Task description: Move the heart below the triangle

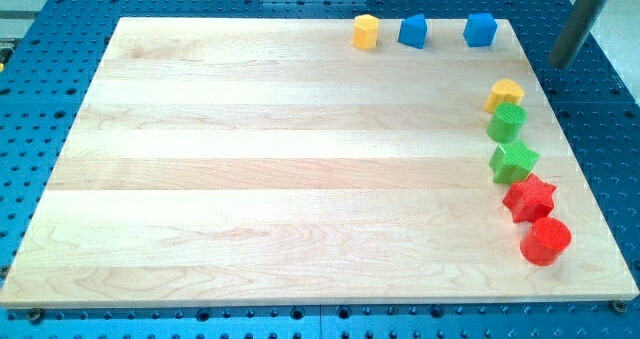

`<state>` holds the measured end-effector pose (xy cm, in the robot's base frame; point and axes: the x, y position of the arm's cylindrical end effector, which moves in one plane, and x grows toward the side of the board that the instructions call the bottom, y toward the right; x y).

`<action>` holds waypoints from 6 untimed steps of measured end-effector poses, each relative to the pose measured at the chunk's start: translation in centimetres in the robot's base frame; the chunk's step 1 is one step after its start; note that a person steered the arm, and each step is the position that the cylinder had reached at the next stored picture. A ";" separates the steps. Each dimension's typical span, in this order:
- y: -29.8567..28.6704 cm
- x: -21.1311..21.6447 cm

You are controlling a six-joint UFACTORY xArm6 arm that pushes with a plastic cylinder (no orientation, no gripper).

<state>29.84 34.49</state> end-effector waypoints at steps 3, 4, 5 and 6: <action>-1.9 7.6; -7.6 9.0; -14.7 8.0; -16.1 6.5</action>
<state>36.32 18.36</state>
